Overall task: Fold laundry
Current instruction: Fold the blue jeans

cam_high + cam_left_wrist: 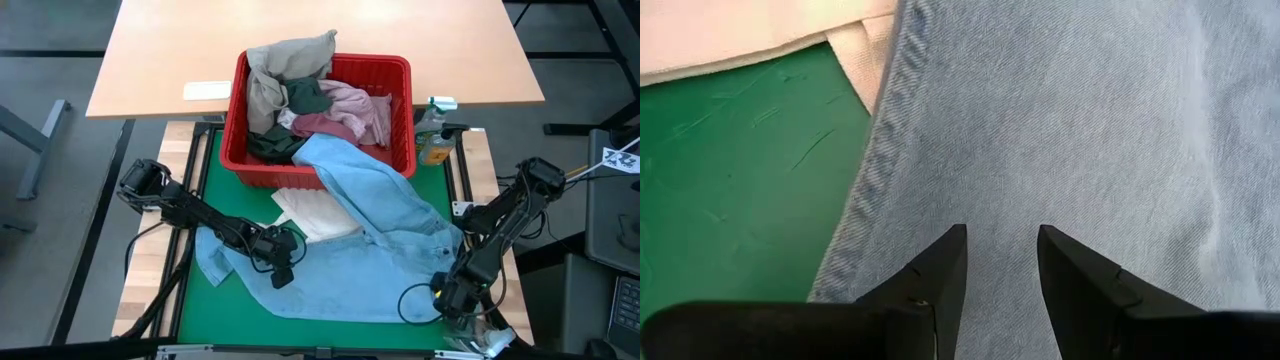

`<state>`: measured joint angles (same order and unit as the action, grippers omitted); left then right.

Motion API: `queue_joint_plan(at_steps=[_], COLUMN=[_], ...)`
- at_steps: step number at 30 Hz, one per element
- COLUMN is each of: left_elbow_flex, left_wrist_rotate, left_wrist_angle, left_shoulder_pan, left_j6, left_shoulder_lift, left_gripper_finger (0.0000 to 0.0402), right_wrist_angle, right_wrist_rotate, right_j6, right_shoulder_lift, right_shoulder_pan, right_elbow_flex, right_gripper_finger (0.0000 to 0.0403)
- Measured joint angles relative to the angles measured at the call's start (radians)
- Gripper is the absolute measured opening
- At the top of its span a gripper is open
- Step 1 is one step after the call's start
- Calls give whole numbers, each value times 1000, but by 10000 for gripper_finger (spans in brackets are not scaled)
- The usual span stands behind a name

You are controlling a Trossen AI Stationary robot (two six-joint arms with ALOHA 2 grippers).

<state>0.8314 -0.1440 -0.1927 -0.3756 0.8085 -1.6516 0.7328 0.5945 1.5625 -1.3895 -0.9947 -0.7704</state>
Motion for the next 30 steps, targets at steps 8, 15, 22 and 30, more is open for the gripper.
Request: queue_joint_plan(at_steps=[8, 15, 22, 30], left_elbow_flex=[0, 0, 0, 0], left_wrist_rotate=[0, 0, 0, -38], left_wrist_angle=[0, 1, 2, 3], left_shoulder_pan=[0, 0, 0, 0], left_j6=[-13, -15, -15, -16], left_shoulder_lift=[0, 0, 0, 0], left_gripper_finger=[119, 119, 119, 119], right_wrist_angle=[53, 238, 530, 691], right_wrist_rotate=[-78, -109, -174, -433], right_j6=[19, -2, -33, -33], right_shoulder_lift=[0, 0, 0, 1], right_shoulder_pan=[0, 0, 0, 0], right_elbow_flex=[0, -67, -200, -259], right_gripper_finger=[1, 1, 1, 1])
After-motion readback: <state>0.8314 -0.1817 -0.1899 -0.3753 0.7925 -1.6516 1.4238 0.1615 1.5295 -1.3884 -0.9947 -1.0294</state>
